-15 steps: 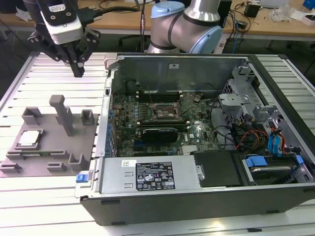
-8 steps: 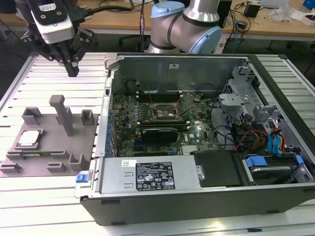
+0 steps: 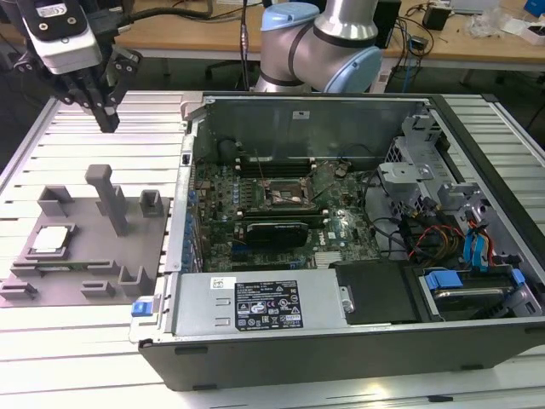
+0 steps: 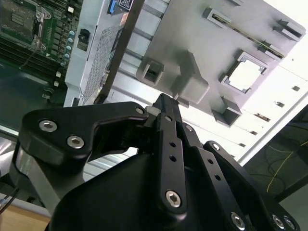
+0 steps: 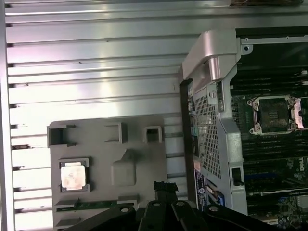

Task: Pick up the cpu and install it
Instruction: 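Reach for the cpu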

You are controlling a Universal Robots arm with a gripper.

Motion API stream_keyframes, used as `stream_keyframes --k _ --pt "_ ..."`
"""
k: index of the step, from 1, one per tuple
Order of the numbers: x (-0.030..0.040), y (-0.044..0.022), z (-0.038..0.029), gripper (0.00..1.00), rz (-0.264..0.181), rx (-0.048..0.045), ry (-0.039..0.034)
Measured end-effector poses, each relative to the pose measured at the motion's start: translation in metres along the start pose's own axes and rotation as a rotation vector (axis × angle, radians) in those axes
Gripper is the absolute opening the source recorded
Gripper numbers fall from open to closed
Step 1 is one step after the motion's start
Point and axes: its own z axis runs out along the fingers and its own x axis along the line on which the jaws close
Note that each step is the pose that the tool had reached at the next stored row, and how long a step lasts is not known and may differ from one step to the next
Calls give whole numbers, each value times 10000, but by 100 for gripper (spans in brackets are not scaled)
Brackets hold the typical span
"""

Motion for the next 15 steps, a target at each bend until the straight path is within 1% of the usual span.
stream_keyframes --k 4,6,8,12,15 --pt "125 3 -7 11 -2 0 -17" --pt "158 5 -9 11 -1 -1 -20" --pt "214 8 -12 11 -1 -2 -27" --pt "274 11 -16 11 -2 -2 -34" --pt "357 15 -20 11 -2 -3 -43"
